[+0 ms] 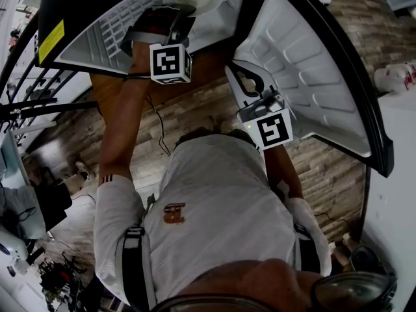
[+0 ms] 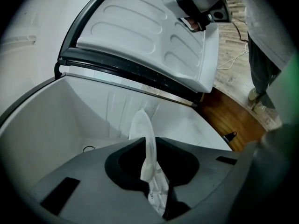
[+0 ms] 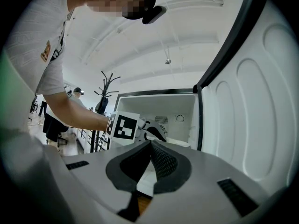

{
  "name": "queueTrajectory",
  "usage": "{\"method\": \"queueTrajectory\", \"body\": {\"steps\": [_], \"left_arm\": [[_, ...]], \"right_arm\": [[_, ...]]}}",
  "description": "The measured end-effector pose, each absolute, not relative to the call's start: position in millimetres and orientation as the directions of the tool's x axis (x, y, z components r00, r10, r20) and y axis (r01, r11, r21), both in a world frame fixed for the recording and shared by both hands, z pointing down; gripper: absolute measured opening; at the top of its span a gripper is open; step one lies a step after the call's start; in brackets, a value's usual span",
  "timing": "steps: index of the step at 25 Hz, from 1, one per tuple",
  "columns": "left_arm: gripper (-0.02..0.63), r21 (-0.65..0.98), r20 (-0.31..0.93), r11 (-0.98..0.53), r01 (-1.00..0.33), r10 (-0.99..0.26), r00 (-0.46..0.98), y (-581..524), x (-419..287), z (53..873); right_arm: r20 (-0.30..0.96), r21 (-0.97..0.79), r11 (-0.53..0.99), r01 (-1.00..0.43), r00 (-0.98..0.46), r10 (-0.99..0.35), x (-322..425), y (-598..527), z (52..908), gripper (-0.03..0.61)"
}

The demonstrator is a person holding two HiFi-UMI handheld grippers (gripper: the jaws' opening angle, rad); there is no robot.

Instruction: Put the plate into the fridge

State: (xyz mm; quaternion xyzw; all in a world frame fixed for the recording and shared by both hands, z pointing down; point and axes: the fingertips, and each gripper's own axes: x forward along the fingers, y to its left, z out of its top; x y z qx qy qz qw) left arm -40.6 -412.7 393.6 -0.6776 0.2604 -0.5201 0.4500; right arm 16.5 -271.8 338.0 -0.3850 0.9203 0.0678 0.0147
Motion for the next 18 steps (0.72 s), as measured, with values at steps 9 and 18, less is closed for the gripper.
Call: {"method": "queueTrajectory", "body": {"steps": [9,18], "left_arm": [[0.074,-0.879,0.475,-0.457,0.136,-0.816,0.328,-410.6,-40.5,395.7],[0.107,-0.889,0.456,-0.435,0.141,-0.823,0.337,-408.2,-42.5,402.1]], "right_arm": [[-0.067,0.121,0.689,-0.715,-0.698,-0.713,15.6,-269.0,341.0,0.032],[-0.058,0.127,0.689,-0.713,-0.699,-0.713,13.1,-264.8,341.3,0.032]]}}
